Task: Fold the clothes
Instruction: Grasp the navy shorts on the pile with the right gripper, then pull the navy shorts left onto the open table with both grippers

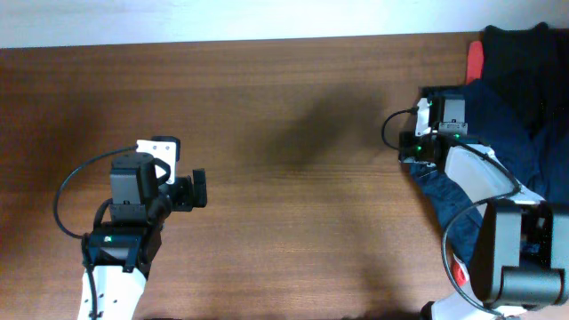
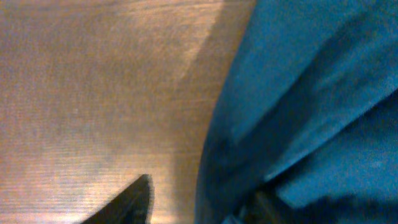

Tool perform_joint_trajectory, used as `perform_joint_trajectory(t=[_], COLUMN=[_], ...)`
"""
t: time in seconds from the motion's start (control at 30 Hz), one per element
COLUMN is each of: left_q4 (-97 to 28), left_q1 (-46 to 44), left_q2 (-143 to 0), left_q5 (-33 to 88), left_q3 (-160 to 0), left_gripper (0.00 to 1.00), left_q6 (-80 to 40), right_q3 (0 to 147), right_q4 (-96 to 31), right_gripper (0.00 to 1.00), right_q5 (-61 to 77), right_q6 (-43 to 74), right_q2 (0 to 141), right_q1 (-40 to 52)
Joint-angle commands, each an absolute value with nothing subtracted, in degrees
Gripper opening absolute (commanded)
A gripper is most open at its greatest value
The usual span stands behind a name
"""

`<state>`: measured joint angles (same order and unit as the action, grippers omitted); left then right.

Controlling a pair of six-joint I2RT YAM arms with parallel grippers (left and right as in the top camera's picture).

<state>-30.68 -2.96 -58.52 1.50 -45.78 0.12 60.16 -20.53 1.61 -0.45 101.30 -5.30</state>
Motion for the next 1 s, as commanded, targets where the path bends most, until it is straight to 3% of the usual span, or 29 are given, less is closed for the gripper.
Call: perform_joint_trajectory(t=[0.0,0.03,0.2,0.33,0.43,0.5,0.53,0.6,0.8,0.97], left_q4=[-30.61,-30.61,-30.63,-30.5,-30.5,-30.48,-30.48,-30.48,-30.44,-29.12], left_q1=[-3.22,-3.22,-3.22,-3.22,-3.22,-3.22,-3.22,-3.22,-3.22,-3.22], left_q2=[-58.54,-58.54,-58.54,-58.54,-58.54,-58.54,-58.54,-58.54,-58.54,-58.54], left_q5=[2.35,2.33,2.33,2.33,2.33,2.33,2.33,2.33,2.42,12.12], left_q3=[-46.98,-46.98,-46.98,-46.98,-46.98,-46.98,-46.98,-46.98,-46.98,-46.98], left_gripper=[0.99,0.99,0.99,0.99,0.99,0.99,0.99,0.99,0.99,0.99], left_q6=[-0.45,-0.45,-0.45,-0.43,-0.45,-0.43,-0.43,-0.43,-0.45,-0.47], right_q3=[60.82,60.84,67.79,78.11,81.93,81.93,81.93,81.91,81.95,82.0], right_q4=[-17.74,-17.47,-23.38,-30.55,-22.39,-17.87,-16.84,-17.58,-28.75,-40.29], right_gripper=[0.19,0.04,0.04,0.04,0.04,0.16,0.31,0.99,0.99,0.99], right_q5=[2.13,2.17,13.78,14.81,14.57,14.35,14.33,12.62,-1.93,-2.85], right_q6=[0.99,1.23,2.44,2.57,7.44,8.05,8.05,8.01,7.81,7.84], right_q2=[102.61,102.59,96.9,93.82,94.04,95.02,95.83,97.95,98.06,94.26], right_q1=[-5.69,-5.69,-4.47,3.57,13.3,17.45,19.05,21.45,18.61,10.24])
